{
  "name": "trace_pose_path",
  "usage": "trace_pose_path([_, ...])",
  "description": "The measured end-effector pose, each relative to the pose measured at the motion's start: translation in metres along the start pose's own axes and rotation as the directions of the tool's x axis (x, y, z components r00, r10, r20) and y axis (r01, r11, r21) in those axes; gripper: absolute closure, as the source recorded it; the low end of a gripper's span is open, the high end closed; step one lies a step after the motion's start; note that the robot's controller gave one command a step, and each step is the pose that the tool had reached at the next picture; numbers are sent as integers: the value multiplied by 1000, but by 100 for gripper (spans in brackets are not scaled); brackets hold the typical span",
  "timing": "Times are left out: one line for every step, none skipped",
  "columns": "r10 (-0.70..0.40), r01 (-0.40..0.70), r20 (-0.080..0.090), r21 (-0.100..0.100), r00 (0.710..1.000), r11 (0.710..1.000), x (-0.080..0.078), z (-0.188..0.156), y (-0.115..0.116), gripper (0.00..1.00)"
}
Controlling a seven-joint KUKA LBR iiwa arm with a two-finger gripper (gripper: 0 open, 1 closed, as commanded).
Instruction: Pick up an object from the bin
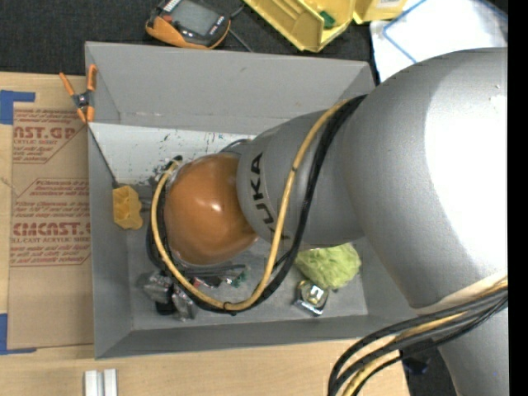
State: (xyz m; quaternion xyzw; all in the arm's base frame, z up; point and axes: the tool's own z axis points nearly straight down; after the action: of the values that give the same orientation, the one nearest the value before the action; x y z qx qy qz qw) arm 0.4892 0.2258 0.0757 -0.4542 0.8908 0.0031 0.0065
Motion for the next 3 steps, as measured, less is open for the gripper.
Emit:
trace_pose_path([-135, 135, 0, -1, 991, 991, 1, -2, 0, 100])
trace_pose_path([-66, 66, -6, -7, 998, 998, 2, -31, 2, 100])
trace_pose_path([-81, 81, -8, -10, 997, 997, 1, -83, 3, 100])
